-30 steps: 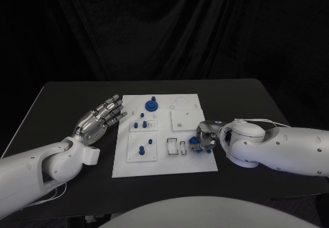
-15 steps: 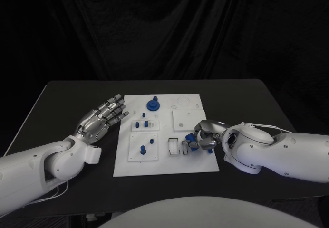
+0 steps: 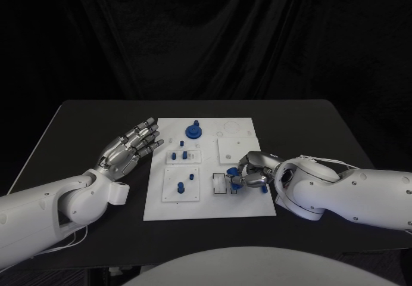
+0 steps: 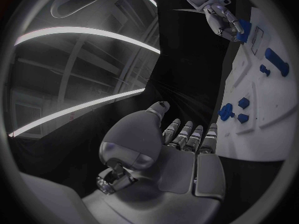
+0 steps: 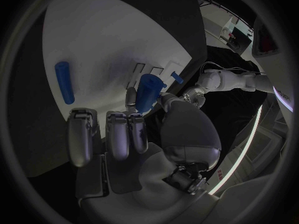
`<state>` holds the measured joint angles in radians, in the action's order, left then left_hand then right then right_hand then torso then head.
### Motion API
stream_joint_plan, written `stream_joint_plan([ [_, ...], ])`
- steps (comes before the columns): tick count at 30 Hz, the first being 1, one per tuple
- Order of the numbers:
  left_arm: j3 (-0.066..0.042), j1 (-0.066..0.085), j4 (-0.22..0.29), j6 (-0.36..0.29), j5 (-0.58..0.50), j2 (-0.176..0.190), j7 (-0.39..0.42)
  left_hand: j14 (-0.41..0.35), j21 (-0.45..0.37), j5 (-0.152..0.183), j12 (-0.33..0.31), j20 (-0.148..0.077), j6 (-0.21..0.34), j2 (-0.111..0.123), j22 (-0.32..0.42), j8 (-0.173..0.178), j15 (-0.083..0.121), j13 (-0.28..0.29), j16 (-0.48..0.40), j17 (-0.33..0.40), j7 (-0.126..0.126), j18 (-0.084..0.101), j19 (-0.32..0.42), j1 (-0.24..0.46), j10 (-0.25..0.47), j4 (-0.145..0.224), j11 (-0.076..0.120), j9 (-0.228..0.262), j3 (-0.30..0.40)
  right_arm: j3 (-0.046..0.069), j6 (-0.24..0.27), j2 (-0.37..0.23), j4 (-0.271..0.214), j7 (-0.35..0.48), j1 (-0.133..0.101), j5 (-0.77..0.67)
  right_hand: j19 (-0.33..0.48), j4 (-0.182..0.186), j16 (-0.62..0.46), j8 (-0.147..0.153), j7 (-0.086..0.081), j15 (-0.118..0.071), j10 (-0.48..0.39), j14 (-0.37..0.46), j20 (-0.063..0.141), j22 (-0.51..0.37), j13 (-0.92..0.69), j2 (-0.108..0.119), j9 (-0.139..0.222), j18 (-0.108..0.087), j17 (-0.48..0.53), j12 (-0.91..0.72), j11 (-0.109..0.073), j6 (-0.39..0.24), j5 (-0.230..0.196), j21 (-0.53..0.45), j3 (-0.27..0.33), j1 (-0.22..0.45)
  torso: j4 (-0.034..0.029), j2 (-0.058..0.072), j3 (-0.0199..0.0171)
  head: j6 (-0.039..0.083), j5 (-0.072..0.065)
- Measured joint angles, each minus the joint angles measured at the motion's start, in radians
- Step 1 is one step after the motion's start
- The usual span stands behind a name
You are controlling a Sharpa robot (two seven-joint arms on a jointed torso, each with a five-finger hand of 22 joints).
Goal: Assemble the parts on the task board
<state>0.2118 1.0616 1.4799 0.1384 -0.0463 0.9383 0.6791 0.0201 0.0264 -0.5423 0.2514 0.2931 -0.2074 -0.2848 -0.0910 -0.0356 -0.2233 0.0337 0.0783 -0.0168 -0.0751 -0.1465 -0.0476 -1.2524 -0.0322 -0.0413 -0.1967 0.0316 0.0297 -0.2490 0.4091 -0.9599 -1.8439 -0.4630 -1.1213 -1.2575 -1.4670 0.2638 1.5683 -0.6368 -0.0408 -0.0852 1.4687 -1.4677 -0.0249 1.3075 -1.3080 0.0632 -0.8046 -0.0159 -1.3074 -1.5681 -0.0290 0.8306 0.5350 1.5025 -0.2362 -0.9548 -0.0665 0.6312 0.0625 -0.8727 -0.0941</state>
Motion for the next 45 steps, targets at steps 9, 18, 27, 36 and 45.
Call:
stream_joint_plan([
  [9, 0.0, 0.0, -0.003, 0.0, 0.0, -0.003, 0.0, 0.0, 0.0, 0.0, 0.004, 0.0, -0.004, 0.0, 0.0, 0.0, 0.0, 0.0, 0.0, -0.001, -0.004, 0.0, 0.0, 0.0, 0.0, 0.0, 0.0, 0.0, 0.0, 0.0, -0.019, 0.025, 0.015, -0.008, 0.009, 0.015, 0.0, 0.011, 0.0, 0.015, 0.001, 0.0, 0.0, 0.0, 0.0, 0.0, 0.0, -0.005, 0.003, 0.0, 0.0, 0.0, 0.0, 0.013, -0.04, -0.005, 0.011, 0.005, -0.0011, -0.003, 0.0024, 0.0, 0.005],
  [18, 0.0, 0.0, -0.008, 0.0, 0.0, -0.006, 0.0, 0.0, 0.0, 0.0, 0.004, 0.0, -0.004, 0.0, 0.0, 0.0, 0.0, 0.0, 0.0, -0.001, -0.004, 0.0, 0.0, 0.0, 0.0, -0.003, 0.0, 0.0, 0.003, 0.0, -0.021, 0.048, 0.033, -0.009, 0.014, 0.02, 0.0, 0.014, 0.0, 0.015, 0.001, 0.0, 0.0, 0.0, 0.0, 0.0, 0.0, -0.005, 0.003, 0.0, 0.0, 0.0, 0.0, 0.013, -0.056, -0.005, 0.014, 0.005, -0.0018, -0.004, 0.0028, 0.0, 0.006],
  [27, 0.0, 0.0, -0.015, 0.0, 0.0, -0.01, 0.0, 0.0, 0.0, 0.0, 0.004, 0.0, -0.004, 0.0, 0.0, 0.0, 0.0, 0.0, 0.0, -0.001, -0.004, 0.0, 0.0, 0.0, 0.0, 0.0, 0.0, 0.0, 0.006, 0.001, -0.009, 0.057, 0.039, -0.004, 0.015, 0.022, 0.0, 0.026, 0.0, 0.029, 0.004, 0.0, 0.0, 0.0, 0.0, 0.0, 0.0, -0.024, 0.003, 0.0, 0.0, 0.0, 0.0, 0.023, -0.123, -0.011, 0.032, 0.03, -0.0012, -0.003, 0.0018, 0.0, 0.01],
  [36, 0.0, 0.0, -0.019, 0.001, 0.0, -0.014, 0.0, 0.0, 0.0, 0.0, 0.004, 0.0, -0.004, 0.0, 0.0, 0.0, 0.0, 0.0, 0.0, -0.001, -0.004, 0.0, 0.0, 0.0, 0.0, 0.0, 0.0, 0.0, 0.006, 0.001, -0.009, 0.061, 0.041, -0.003, 0.015, 0.022, 0.0, 0.028, -0.006, 0.044, 0.005, 0.0, 0.0, 0.0, 0.0, 0.0, 0.0, -0.039, 0.0, 0.0, 0.0, 0.0, 0.0, 0.031, -0.229, -0.025, 0.108, 0.13, -0.0012, -0.002, 0.0007, 0.0, 0.008],
  [45, 0.0, 0.0, -0.023, 0.002, 0.0, -0.017, 0.0, 0.0, 0.0, 0.0, 0.004, 0.0, -0.004, 0.0, 0.0, 0.0, 0.0, 0.0, 0.0, -0.001, -0.004, 0.0, 0.0, 0.0, 0.0, 0.0, 0.0, 0.0, 0.005, 0.001, -0.016, 0.068, 0.049, -0.003, 0.015, 0.025, 0.0, 0.029, -0.011, 0.06, 0.001, 0.0, 0.0, 0.0, 0.0, 0.0, 0.0, -0.069, -0.001, 0.0, 0.0, 0.0, 0.0, 0.034, -0.335, -0.034, 0.184, 0.189, 0.0007, -0.002, 0.0007, 0.0, 0.013],
])
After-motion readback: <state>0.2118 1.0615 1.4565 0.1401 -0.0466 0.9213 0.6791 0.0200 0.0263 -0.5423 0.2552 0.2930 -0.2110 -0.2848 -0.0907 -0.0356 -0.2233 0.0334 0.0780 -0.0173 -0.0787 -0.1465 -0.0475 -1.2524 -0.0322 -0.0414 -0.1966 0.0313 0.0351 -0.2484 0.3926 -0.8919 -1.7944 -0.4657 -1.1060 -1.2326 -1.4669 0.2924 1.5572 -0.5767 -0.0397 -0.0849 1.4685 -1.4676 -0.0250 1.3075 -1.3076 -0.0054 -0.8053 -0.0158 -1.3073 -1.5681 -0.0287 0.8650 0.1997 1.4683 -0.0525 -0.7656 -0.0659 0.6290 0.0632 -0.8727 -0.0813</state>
